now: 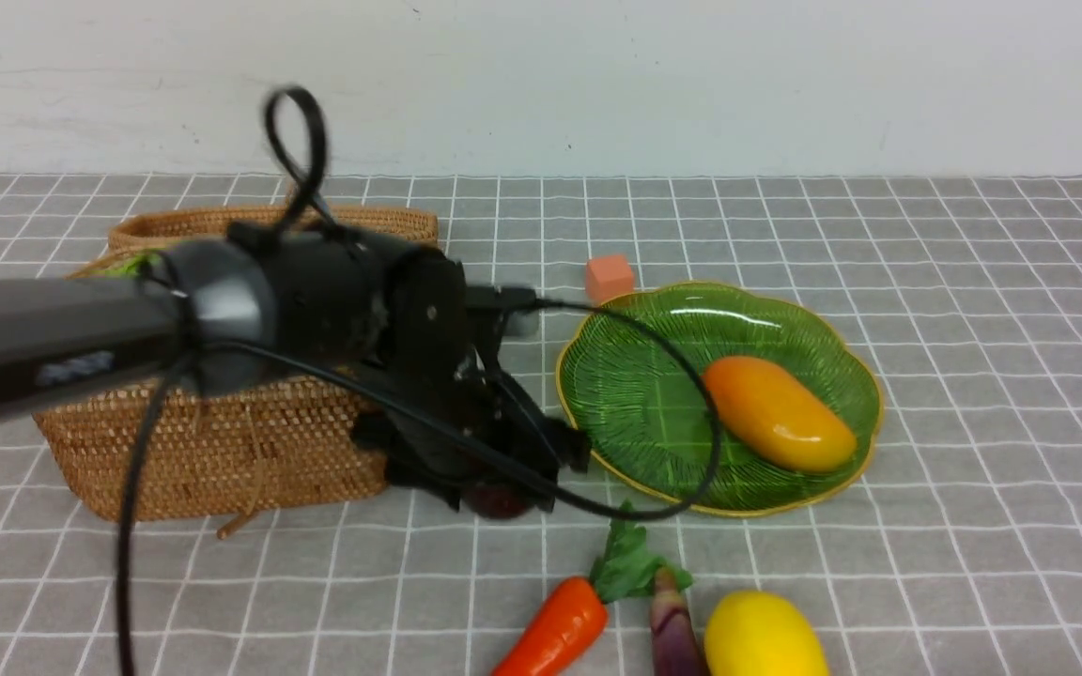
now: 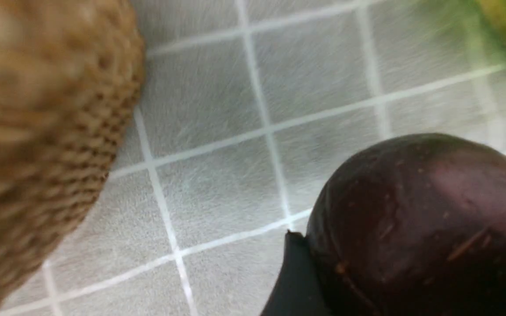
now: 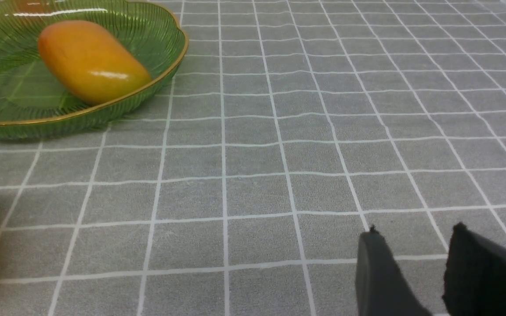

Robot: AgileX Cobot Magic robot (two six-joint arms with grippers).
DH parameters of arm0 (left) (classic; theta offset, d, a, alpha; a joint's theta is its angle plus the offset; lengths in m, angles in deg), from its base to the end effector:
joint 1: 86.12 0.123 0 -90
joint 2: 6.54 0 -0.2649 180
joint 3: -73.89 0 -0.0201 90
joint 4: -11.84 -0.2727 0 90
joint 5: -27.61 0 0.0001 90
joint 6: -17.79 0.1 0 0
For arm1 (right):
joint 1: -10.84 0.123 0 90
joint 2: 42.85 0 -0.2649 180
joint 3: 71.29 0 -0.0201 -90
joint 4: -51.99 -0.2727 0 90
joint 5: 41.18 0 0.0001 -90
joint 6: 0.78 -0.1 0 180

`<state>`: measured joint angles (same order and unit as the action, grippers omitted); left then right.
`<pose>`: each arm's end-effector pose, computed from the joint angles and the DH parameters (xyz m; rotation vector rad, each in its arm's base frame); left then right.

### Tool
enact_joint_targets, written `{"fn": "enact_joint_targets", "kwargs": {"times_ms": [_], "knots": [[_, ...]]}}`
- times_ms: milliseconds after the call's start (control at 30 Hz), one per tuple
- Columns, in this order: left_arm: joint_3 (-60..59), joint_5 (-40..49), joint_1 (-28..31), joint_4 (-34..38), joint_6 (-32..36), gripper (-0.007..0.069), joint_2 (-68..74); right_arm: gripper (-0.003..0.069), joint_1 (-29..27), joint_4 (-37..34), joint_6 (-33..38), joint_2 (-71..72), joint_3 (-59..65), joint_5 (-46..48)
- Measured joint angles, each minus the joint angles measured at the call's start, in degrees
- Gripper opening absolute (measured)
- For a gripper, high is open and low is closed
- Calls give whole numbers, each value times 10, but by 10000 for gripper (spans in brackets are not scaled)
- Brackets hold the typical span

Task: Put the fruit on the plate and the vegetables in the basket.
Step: Grab a mangosteen with your left arm and put it on the plate on the right, then use the left arm to grab a carrot and put it into the left basket

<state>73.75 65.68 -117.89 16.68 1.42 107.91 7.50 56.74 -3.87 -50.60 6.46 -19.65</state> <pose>0.3474 -0.2213 0.1803 0.2909 2.6961 -0.3534 0.1030 -0.0091 0.1709 0.0538 1.8668 -0.0847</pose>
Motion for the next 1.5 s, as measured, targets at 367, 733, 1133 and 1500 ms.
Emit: {"fn": "enact_joint_targets", "kwargs": {"times_ms": [367,733,1133,1500], "knots": [[112,-8,-1,124,59,540,-3,240,0,0,0,0,0,0],[257,-3,-45,81,48,589,162,240,0,-1,0,0,0,0],[274,145,-34,-5,51,531,116,240,0,-1,0,0,0,0],[270,292,13,-40,61,-13,-65,240,0,-1,0,0,0,0]]}}
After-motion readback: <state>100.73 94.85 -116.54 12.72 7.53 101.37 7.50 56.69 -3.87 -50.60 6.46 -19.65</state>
